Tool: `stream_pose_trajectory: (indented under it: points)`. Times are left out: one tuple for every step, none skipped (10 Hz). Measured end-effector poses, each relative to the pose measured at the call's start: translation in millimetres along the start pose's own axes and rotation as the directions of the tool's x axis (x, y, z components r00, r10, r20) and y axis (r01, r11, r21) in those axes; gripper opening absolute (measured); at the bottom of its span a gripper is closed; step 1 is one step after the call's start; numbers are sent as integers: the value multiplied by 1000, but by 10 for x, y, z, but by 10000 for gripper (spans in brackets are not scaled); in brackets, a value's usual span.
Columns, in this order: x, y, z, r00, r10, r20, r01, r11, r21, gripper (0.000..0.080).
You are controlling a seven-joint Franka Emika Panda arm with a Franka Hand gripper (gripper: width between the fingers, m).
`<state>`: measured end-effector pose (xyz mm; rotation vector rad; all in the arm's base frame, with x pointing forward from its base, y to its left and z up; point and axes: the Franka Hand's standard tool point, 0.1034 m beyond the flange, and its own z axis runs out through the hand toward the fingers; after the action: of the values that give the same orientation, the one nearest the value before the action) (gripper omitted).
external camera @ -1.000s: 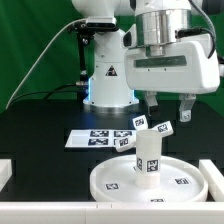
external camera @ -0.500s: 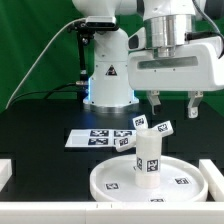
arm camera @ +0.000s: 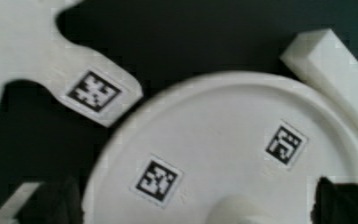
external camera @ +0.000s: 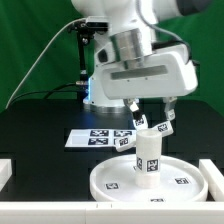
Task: Assemble round table
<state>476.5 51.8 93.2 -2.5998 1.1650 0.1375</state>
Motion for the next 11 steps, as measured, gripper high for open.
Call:
stream_pose_trajectory:
  points:
    - [-11,47,-5,998,21,66,-21,1000,-1,649]
    - [9,57,-8,994,27,102,-27,1000,-7,649]
    - [16,73,-12,989,37,140,-36,999,-9,649]
    - [43,76,-13,991,39,126,-38,999,-8,649]
    - [21,96,2,990,25,141,-25,1000,1,649]
    - [-67,230,31,973,36,227,-44,999,32,649]
    - [-142,341,28,950,66,304,-78,997,27,649]
    - [-143,376,36,947,72,314,-83,996,22,649]
    - [-135,375,36,948,72,310,-83,996,22,649]
    - [-133,375,36,948,72,310,-83,996,22,649]
    - [-130,377,37,948,72,309,-83,996,22,649]
